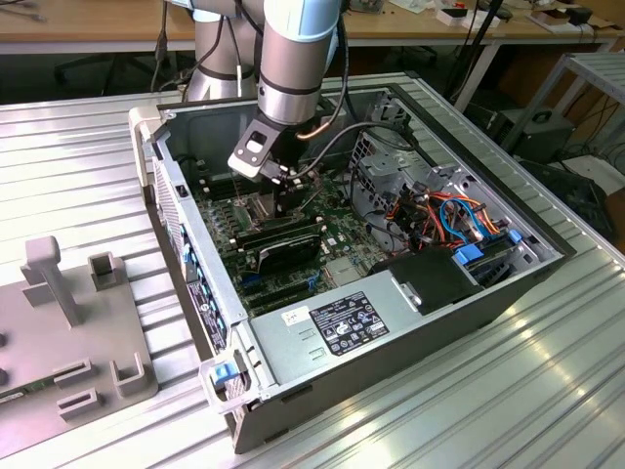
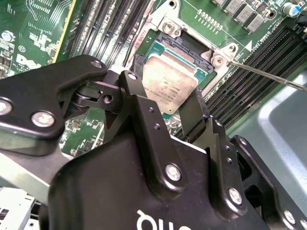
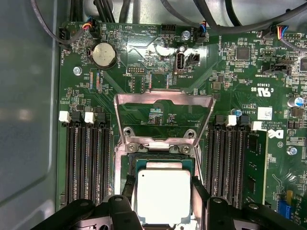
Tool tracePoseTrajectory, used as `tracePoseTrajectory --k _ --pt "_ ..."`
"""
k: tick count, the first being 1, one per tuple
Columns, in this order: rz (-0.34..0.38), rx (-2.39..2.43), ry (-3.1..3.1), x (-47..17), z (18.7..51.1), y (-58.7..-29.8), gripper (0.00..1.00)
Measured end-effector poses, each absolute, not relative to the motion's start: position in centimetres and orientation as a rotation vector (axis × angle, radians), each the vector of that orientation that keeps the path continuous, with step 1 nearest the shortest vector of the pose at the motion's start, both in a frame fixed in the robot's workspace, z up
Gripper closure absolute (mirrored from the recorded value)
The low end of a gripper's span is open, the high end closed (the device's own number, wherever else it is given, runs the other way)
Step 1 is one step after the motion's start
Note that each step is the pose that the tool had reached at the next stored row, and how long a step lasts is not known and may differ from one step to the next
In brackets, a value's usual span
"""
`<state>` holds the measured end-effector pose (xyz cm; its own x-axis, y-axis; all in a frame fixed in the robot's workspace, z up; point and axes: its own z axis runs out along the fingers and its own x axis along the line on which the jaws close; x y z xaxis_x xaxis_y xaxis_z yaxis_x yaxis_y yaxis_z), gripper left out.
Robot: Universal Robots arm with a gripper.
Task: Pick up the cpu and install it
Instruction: 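Place the cpu into insertion slot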
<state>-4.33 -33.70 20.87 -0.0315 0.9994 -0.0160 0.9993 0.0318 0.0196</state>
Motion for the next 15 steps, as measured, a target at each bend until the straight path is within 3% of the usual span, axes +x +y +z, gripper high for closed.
tracePoseTrajectory --k 15 --pt "0.004 2.169 2.238 -4.34 20.50 -33.56 0.45"
